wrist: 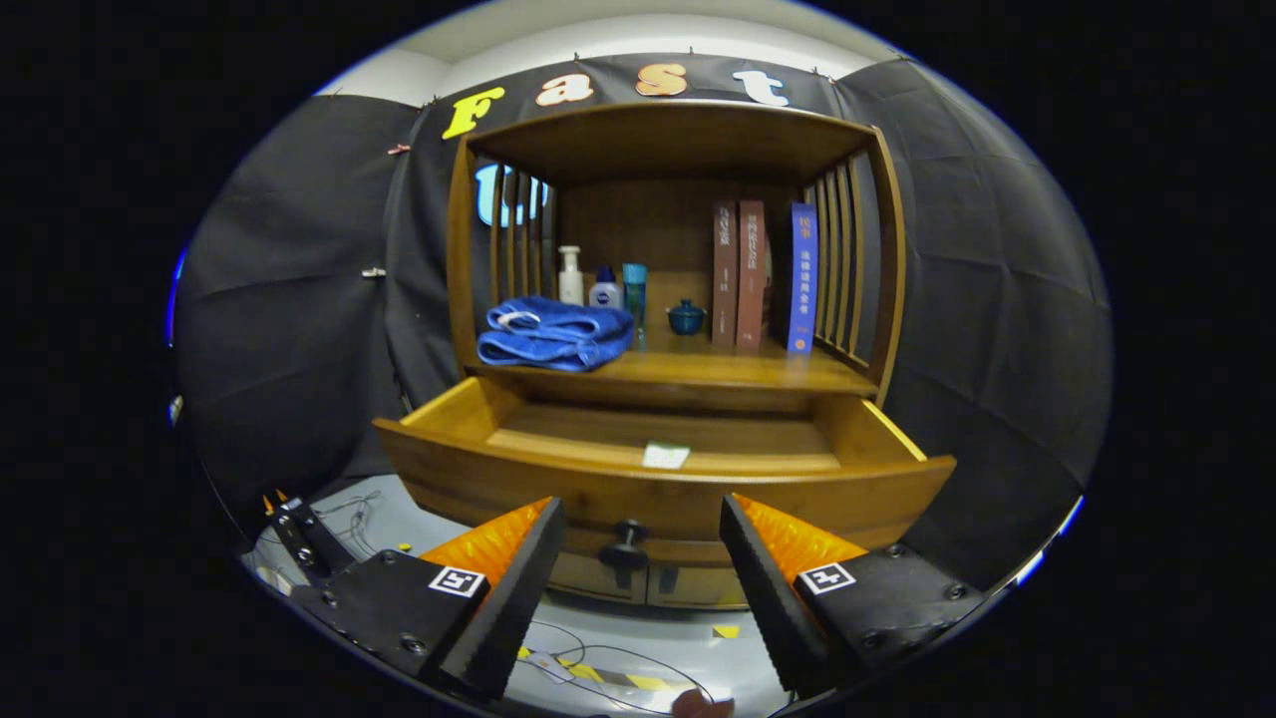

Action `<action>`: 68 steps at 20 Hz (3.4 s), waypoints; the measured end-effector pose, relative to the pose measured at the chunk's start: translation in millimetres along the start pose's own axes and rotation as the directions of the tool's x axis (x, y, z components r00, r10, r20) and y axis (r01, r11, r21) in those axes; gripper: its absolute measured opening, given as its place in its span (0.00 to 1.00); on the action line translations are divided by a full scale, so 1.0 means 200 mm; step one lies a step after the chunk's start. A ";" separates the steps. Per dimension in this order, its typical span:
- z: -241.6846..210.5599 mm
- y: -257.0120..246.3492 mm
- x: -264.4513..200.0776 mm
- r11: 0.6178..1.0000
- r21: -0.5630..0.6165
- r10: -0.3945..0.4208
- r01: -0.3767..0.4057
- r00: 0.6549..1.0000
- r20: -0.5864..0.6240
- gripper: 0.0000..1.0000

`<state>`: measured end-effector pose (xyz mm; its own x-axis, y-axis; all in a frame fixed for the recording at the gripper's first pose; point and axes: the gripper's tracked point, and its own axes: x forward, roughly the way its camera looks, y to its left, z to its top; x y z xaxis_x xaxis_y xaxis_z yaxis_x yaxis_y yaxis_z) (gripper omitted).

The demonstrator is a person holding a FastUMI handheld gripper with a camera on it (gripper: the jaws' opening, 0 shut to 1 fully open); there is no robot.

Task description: Pull open the drawer, take out the items inside it, and place them on the countertop above the cabinet.

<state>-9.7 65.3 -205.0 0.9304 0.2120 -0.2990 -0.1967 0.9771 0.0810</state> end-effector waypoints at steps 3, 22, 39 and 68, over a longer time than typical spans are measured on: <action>0.17 0.04 0.01 0.998 -0.010 0.057 -0.058 0.998 -0.041 0.98; -0.30 -0.23 1.01 0.990 0.048 -0.057 0.133 0.688 -0.723 1.00; -0.51 -0.21 1.11 0.978 0.031 -0.096 0.206 0.579 -0.810 0.34; 0.36 -0.39 1.24 0.975 0.111 -0.082 0.194 0.771 -0.632 0.27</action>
<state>259.5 41.0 -216.5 0.5378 0.0939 -0.8378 0.0233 0.9917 0.1261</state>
